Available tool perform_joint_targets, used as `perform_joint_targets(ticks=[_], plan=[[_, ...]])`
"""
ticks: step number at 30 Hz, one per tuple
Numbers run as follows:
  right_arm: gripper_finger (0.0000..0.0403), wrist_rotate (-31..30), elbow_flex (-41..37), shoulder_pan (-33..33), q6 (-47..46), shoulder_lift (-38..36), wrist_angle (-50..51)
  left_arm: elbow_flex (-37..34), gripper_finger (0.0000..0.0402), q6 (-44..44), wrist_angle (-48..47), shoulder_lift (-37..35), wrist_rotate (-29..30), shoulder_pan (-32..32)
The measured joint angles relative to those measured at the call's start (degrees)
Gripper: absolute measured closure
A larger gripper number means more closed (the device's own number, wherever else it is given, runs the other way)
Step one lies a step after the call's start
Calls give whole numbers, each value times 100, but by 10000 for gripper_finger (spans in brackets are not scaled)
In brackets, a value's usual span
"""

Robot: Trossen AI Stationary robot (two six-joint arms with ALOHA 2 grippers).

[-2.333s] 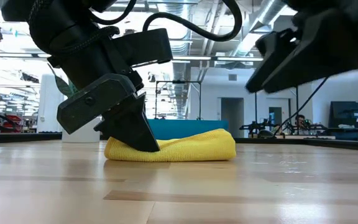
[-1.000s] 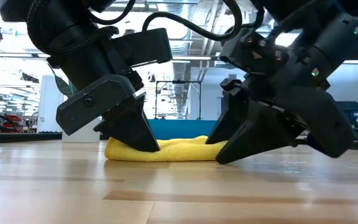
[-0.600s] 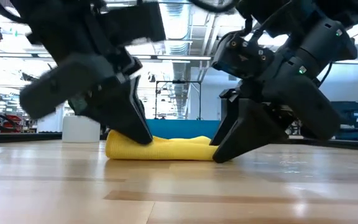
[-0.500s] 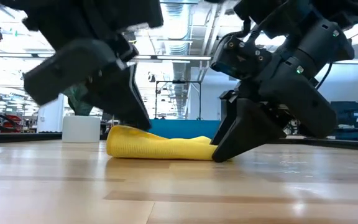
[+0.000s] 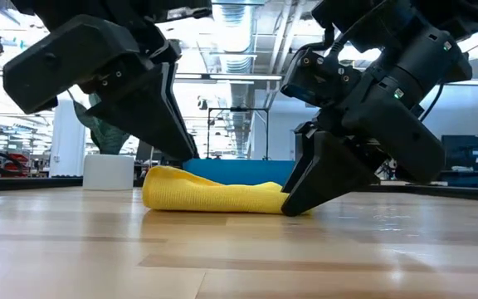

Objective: Roll microfiber towels into tight, uniform cylinder then place into a basket
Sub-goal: Roll the yellow microfiber towel

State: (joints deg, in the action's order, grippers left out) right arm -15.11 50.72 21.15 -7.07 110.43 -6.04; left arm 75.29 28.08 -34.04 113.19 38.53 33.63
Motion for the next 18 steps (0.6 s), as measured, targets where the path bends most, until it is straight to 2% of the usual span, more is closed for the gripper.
perform_joint_targets(ticks=[6, 9, 13, 18], plan=[[261, 6, 0, 2, -2, 0, 0, -43, 270, -130, 319, 26, -580, -64], [261, 8, -4, 2, -2, 0, -13, -206, 245, -394, 536, 31, -616, -62], [260, 11, -4, 4, -2, 0, -16, -324, 229, -436, 559, 33, -525, -127], [263, 15, -4, 4, -4, 0, -18, -339, 228, -467, 531, 37, -487, -293]])
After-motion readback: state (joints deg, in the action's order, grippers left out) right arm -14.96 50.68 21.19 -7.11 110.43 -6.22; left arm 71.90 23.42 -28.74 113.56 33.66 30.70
